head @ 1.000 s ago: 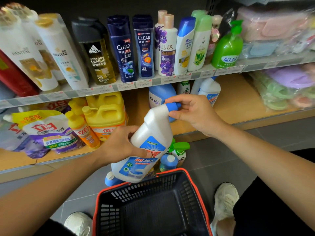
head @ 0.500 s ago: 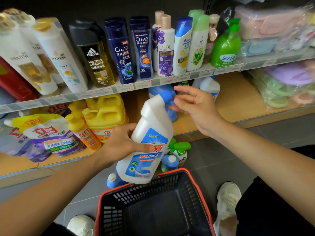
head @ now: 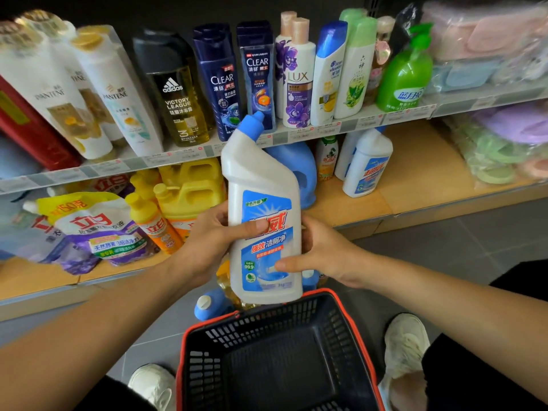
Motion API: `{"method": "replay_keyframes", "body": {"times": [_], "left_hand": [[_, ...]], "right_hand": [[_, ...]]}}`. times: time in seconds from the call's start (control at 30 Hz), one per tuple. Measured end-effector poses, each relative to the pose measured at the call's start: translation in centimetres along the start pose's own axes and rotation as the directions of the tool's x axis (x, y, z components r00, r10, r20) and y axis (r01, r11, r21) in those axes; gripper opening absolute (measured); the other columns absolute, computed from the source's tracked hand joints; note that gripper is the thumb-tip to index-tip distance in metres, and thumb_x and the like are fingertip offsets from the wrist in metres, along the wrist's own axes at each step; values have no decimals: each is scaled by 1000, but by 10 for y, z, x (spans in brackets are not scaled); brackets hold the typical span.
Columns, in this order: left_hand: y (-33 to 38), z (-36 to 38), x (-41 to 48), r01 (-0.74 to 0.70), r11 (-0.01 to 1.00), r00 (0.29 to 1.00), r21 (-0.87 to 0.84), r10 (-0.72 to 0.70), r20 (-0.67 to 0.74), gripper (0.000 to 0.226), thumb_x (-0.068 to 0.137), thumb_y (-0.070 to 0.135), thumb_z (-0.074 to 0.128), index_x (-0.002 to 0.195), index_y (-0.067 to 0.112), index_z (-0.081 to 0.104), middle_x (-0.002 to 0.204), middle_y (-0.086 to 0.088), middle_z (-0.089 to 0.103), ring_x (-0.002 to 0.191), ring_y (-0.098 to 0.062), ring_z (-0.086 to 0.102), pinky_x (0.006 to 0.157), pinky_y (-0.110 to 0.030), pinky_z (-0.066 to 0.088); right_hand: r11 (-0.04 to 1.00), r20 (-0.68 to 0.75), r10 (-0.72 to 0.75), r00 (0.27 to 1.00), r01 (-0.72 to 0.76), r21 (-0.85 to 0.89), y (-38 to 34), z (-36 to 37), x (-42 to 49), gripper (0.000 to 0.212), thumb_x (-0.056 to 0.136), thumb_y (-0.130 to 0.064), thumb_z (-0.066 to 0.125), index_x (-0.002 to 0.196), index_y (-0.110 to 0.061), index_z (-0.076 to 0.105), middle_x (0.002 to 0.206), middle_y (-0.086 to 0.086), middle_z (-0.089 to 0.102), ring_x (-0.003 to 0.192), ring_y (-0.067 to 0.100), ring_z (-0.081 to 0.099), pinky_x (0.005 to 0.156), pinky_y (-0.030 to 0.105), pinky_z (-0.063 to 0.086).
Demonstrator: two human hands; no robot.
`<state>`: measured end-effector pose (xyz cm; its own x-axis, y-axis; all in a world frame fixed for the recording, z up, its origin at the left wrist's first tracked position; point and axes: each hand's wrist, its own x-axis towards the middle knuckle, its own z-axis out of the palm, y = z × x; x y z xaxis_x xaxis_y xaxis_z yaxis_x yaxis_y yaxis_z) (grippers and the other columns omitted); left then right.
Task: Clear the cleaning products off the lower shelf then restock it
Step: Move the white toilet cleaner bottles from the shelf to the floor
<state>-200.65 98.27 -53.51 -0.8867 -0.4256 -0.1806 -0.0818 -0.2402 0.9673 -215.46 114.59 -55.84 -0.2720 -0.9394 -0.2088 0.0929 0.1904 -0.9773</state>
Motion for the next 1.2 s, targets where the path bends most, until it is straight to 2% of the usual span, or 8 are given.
{"method": "replay_keyframes", "body": {"times": [0.33, 0.5, 0.63, 0.77, 0.9, 1.03, 1.13, 1.2], "left_hand": [[-22, 10, -16, 58, 997, 998, -54, -59, -16, 45, 90, 35, 66, 131, 16, 61, 125, -6, 71, 111, -25, 71, 80, -34, 60], [-20, 10, -22, 100, 994, 994, 52, -98, -40, 41, 93, 45, 60, 128, 25, 63, 119, -3, 74, 107, -23, 72, 75, -30, 60], [-22, 8, -30, 108, 993, 994, 55, -106, -29, 39, 94, 34, 60, 132, 23, 60, 118, -4, 74, 107, -23, 72, 73, -27, 60], [-19, 8, -37, 72, 997, 997, 12, -71, -36, 62, 80, 11, 71, 139, 18, 53, 125, -7, 71, 109, -25, 71, 77, -33, 61], [-14, 5, -49, -84, 971, 996, 226, 72, 60, 73, 68, 6, 88, 136, 15, 62, 150, 3, 52, 127, -19, 61, 96, -35, 56], [-20, 12, -52, -320, 802, 946, 504, 242, 215, 100, 59, 14, 98, 146, 18, 50, 161, 5, 34, 149, -6, 31, 112, -32, 45], [-21, 13, -48, -430, 528, 875, 733, 444, 194, 91, 66, 30, 95, 145, 18, 52, 151, 4, 50, 139, -7, 47, 109, -32, 47], [-15, 8, -48, -350, 266, 819, 898, 553, 155, 83, 69, 56, 84, 142, 32, 54, 132, 11, 67, 109, -5, 66, 84, -31, 56]], "right_hand": [[958, -316, -211, 925, 131, -256, 1, 9, -24, 75, 58, -24, 98, 124, -27, 63, 105, -9, 77, 94, 11, 75, 79, 40, 63], [978, -297, -201, 934, 173, -117, 4, 16, -31, 58, 68, -26, 92, 115, -45, 64, 106, -10, 76, 95, 12, 75, 71, 29, 62], [991, -262, -110, 959, 126, 43, 6, 17, -34, 78, 75, -26, 87, 121, -72, 44, 114, -3, 75, 101, 19, 74, 76, 37, 63], [970, -247, -2, 969, 62, 235, 4, 15, -33, 70, 89, -18, 74, 134, -60, 42, 118, 2, 74, 102, 22, 74, 63, 31, 60], [933, -288, 123, 950, -12, 360, -7, 9, -30, 68, 89, -22, 74, 146, -45, 44, 123, 0, 72, 99, 24, 75, 57, 34, 58], [907, -327, 192, 925, -41, 419, -13, 9, -26, 59, 91, -26, 72, 145, -36, 50, 119, 3, 74, 93, 22, 76, 63, 39, 61], [905, -308, 217, 926, -73, 419, -17, 11, -23, 46, 94, -28, 68, 138, -31, 57, 114, 4, 75, 88, 20, 76, 62, 37, 61], [915, -267, 204, 942, -86, 395, -23, 10, -23, 39, 97, -31, 63, 135, -27, 61, 115, 5, 75, 87, 21, 76, 62, 35, 61]]}}
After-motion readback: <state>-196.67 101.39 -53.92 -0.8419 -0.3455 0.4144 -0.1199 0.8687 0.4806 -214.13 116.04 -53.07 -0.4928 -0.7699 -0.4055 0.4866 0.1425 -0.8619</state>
